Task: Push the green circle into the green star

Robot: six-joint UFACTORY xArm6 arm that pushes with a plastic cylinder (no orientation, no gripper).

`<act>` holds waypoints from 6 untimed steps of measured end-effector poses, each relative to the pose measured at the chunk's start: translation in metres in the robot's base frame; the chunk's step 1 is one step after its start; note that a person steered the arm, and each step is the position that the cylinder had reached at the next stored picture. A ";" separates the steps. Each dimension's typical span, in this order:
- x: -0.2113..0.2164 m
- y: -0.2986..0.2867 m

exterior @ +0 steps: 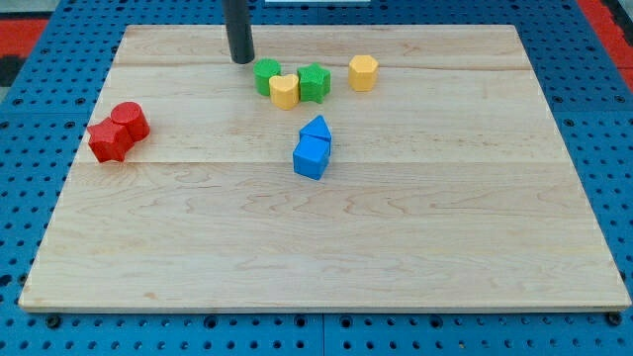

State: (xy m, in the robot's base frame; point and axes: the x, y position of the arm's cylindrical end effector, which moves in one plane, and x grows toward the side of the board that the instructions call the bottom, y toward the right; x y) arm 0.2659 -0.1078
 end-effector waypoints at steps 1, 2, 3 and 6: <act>0.026 0.001; 0.037 0.054; 0.032 0.078; 0.003 0.151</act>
